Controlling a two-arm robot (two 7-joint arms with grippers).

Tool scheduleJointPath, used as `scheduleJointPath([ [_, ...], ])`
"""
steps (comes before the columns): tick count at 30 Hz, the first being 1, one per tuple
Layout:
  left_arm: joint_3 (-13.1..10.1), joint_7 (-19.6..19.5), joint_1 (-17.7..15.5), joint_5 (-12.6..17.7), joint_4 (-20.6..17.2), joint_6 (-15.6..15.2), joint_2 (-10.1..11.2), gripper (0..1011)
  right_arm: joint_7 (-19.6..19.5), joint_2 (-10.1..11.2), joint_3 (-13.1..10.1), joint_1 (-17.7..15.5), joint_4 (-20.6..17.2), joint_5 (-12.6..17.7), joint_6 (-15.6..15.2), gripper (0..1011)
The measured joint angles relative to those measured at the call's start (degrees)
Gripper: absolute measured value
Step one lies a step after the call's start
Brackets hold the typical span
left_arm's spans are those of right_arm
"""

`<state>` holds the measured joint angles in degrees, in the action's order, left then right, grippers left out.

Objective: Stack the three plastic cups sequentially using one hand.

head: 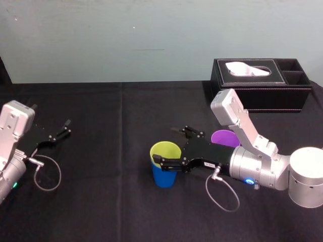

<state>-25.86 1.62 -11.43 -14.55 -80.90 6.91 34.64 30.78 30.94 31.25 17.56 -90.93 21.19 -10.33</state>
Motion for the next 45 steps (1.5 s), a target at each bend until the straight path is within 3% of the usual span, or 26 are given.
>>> scheduleJointPath([
  [17, 0.0, 0.0, 0.0, 0.0, 0.0, 0.0, 0.0, 1010, 0.0, 0.0, 0.0, 0.0, 0.0, 0.1, 0.0, 1004],
  [21, 0.0, 0.0, 0.0, 0.0, 0.0, 0.0, 0.0, 1010, -0.8, 0.4, -1.3, -1.2, -1.4, 0.8, 0.0, 1004],
  [36, 0.0, 0.0, 0.0, 0.0, 0.0, 0.0, 0.0, 1010, -4.1, 6.3, -10.4, -10.2, -8.8, 6.0, 1.3, 1004],
  [38, 0.0, 0.0, 0.0, 0.0, 0.0, 0.0, 0.0, 1010, -4.6, 7.6, -12.5, -12.8, -9.7, 7.0, 2.4, 1004],
  [45, 0.0, 0.0, 0.0, 0.0, 0.0, 0.0, 0.0, 1010, -5.4, 9.8, -16.7, -17.9, -10.5, 8.1, 4.9, 1004],
])
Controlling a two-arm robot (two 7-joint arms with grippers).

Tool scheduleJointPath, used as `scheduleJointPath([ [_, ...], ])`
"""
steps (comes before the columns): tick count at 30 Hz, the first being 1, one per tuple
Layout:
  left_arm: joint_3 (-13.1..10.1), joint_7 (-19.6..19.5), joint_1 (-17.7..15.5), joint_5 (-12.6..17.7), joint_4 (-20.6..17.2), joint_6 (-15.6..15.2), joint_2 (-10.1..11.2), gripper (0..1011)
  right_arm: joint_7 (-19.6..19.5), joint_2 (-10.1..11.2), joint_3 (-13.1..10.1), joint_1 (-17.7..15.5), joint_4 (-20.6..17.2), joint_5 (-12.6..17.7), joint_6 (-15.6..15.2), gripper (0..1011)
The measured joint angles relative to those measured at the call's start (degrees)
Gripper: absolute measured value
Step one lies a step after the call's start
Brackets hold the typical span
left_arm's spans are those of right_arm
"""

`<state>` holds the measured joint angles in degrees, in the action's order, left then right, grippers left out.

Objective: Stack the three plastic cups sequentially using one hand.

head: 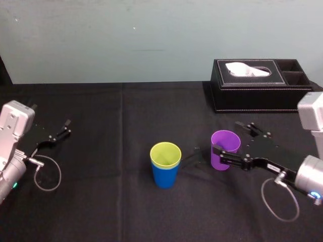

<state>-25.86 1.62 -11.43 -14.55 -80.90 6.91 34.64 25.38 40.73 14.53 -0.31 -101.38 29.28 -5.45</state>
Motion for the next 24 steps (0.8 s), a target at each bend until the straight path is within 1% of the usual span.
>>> scheduleJointPath([
  [2, 0.0, 0.0, 0.0, 0.0, 0.0, 0.0, 0.0, 1010, -0.1, 0.5, -0.9, -1.4, 0.2, -0.1, 0.7, 1004],
  [3, 0.0, 0.0, 0.0, 0.0, 0.0, 0.0, 0.0, 1010, -0.1, 0.5, -0.9, -1.4, 0.2, -0.1, 0.7, 1004],
  [7, 0.0, 0.0, 0.0, 0.0, 0.0, 0.0, 0.0, 1010, -0.3, 0.9, -2.2, -3.4, 1.0, -0.5, 1.6, 1004],
  [12, 0.0, 0.0, 0.0, 0.0, 0.0, 0.0, 0.0, 1010, -0.3, 0.7, -3.1, -4.6, 2.2, -0.8, 1.9, 1004],
  [18, 0.0, 0.0, 0.0, 0.0, 0.0, 0.0, 0.0, 1010, -0.1, 0.0, -3.4, -4.8, 3.6, -1.0, 1.9, 1004],
  [24, 0.0, 0.0, 0.0, 0.0, 0.0, 0.0, 0.0, 1010, 0.4, -1.0, -3.0, -4.1, 5.7, -1.4, 1.9, 1004],
])
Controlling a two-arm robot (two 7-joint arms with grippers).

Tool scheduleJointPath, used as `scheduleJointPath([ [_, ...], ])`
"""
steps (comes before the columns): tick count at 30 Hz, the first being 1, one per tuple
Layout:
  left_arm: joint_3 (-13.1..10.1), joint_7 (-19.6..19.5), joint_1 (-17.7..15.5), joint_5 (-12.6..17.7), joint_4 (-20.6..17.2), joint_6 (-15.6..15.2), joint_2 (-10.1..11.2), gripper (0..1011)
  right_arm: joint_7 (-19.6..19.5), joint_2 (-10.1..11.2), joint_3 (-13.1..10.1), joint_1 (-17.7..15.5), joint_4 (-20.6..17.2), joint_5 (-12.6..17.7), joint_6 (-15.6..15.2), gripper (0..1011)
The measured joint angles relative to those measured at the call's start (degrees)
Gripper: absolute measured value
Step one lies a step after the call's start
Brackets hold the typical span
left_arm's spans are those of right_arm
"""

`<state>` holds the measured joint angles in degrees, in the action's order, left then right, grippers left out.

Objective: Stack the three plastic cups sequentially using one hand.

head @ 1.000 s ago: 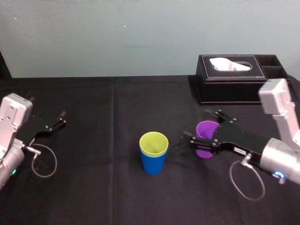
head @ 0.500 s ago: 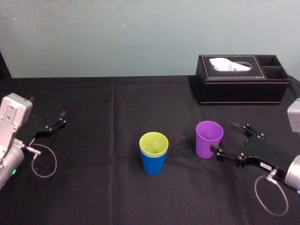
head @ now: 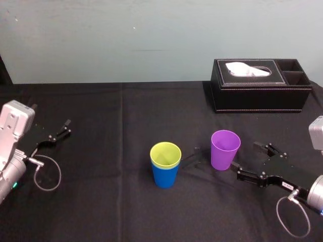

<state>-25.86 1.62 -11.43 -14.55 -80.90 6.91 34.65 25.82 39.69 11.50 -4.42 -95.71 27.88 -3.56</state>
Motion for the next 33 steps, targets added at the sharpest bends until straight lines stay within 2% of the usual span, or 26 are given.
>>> scheduleJointPath([
  [18, 0.0, 0.0, 0.0, 0.0, 0.0, 0.0, 0.0, 1010, 0.9, -2.6, 2.4, 3.3, 5.7, -2.6, -0.1, 1004],
  [33, 0.0, 0.0, 0.0, 0.0, 0.0, 0.0, 0.0, 1010, 1.8, -3.6, 3.8, 5.4, 7.2, -3.7, -0.2, 1004],
])
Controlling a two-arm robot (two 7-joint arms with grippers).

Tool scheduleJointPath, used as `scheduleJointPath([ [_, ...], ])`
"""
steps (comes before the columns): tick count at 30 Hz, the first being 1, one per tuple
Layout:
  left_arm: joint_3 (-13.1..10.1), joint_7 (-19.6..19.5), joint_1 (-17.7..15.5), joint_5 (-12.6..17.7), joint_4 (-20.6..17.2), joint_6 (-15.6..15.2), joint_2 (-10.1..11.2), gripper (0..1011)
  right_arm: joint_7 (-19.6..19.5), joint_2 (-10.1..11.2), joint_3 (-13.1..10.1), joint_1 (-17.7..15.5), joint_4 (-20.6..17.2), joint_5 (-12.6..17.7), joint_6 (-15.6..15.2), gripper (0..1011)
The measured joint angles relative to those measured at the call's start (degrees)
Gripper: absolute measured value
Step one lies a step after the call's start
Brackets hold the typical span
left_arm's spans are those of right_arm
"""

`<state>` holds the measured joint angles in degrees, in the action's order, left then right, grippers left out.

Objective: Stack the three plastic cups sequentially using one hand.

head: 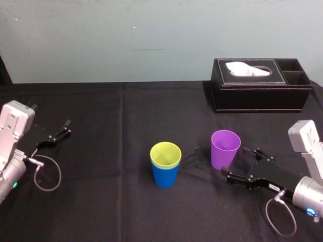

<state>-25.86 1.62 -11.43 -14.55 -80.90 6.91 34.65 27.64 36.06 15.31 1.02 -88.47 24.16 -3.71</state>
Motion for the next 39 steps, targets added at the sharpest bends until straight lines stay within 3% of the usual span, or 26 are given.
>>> scheduleJointPath([
  [39, 0.0, 0.0, 0.0, 0.0, 0.0, 0.0, 0.0, 1010, 0.7, -3.6, 3.6, 7.4, 5.5, -2.6, -0.7, 1004],
])
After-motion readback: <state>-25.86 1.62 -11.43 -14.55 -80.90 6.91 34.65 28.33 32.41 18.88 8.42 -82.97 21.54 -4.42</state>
